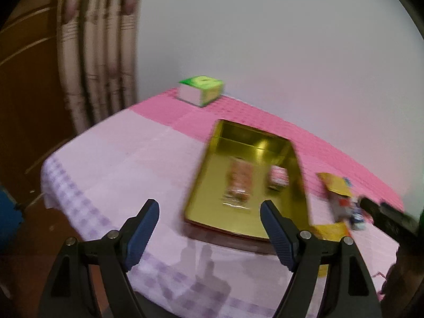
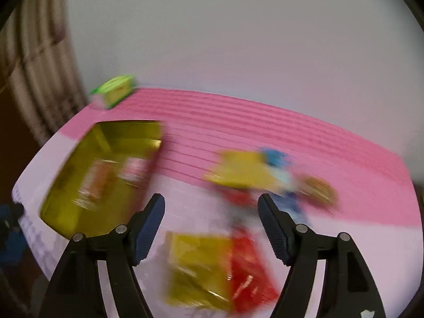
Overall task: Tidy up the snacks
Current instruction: 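Carry the brown packet into the gold tin and open the right gripper, then move the left gripper to the yellow foil bag and grasp it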
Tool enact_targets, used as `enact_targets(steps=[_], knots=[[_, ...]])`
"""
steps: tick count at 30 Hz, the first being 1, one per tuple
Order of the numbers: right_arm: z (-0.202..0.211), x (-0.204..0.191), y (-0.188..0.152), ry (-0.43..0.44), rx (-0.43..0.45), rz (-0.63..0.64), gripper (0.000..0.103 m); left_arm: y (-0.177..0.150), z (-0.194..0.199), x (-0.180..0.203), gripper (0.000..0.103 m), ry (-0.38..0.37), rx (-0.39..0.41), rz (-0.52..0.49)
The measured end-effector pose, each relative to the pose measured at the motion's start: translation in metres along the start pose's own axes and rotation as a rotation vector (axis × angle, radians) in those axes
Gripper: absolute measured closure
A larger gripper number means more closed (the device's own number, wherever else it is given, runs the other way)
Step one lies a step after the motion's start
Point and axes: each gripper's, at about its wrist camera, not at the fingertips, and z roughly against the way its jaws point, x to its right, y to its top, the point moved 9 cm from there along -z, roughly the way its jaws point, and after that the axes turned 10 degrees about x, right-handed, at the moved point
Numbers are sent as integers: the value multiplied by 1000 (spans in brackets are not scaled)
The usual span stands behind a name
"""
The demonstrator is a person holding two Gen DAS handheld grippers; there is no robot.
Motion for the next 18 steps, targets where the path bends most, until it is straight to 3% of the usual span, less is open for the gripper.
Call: enact_targets(steps=[5,10,15,18], knots=[[48,126,-53,-173,13,-131,24,-21,10,62,23,-198,-25,-119],[90,217,-110,-294,42,-276,24,-55,12,123,23,-297,-49,-242],[102,249,-134,-297,66,-356,23,-62,5,194,23,-383,-64,-331],[95,248,-130,-246,65,-414,23,-48,-18,236,23,-404,-59,-385]])
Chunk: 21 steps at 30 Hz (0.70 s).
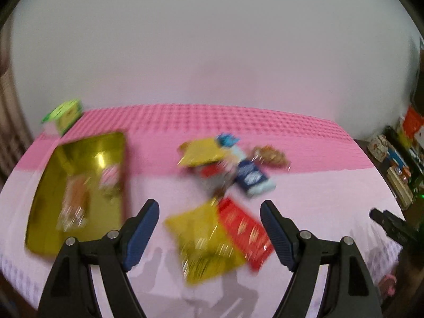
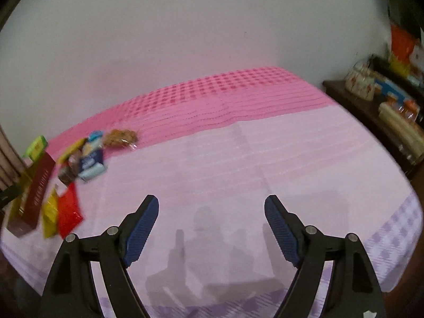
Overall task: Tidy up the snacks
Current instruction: 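Move the left gripper to the yellow foil bag and grasp it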
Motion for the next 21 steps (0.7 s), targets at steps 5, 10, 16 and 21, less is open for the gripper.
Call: enact_targets(steps=[5,10,16,21], knots=[[6,-15,14,77,29,10,21,35,-72,1,23,30,-44,-9],[18,-8,25,101,48,-53,19,35,-135,-15,23,64,-170,45],[19,-7,28,120,48,-79,18,30,-180,-32,23,138,-259,94],[18,-11,27,131,40,-68,18,19,-194,-36,23,134,-293,150]])
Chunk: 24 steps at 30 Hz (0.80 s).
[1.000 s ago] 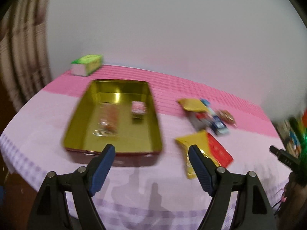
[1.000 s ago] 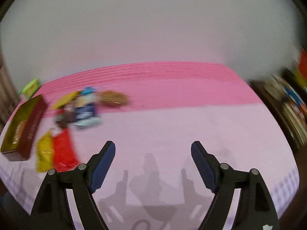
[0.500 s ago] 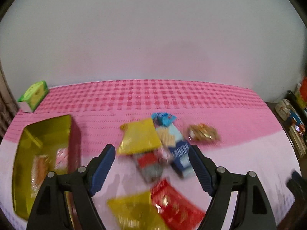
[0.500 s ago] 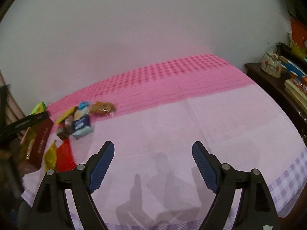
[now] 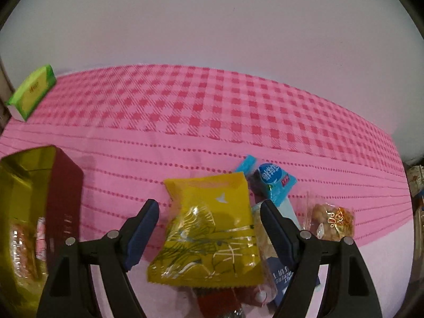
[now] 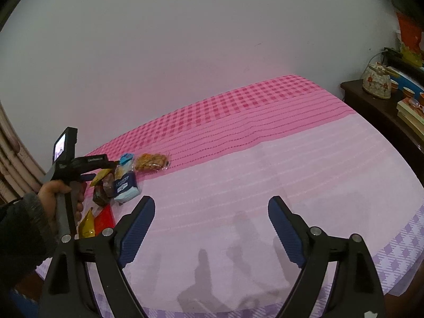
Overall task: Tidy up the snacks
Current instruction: 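Move the left gripper to the yellow foil bag and grasp it, then carry the yellow foil bag over the gold tin and release it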
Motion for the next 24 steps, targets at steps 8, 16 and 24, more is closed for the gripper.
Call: enact_targets(steps=[8,16,24], knots=[[-6,-3,-8,-1,-25,4,18,-2,-7,-8,43,-17,9,19],[-6,-9,-11,4,-31,18,18,23,31,-5,43,0,121,-56],[0,-25,-10,38,-27,42,17,53,93,-10,43,62,229,-109]])
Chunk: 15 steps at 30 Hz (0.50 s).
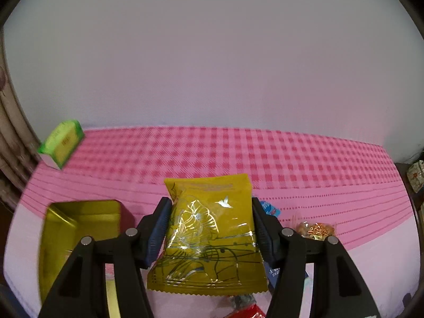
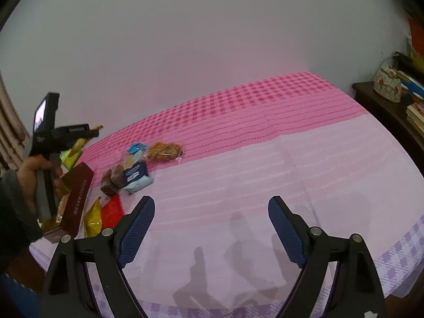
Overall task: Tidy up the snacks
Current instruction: 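Carry the yellow foil bag over the gold tin and release it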
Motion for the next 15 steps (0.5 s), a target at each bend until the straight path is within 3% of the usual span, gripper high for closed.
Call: enact_targets(steps=[15], knots=[[17,-30,10,53,41,39,15,43,88,-60,43,135,111,-29]])
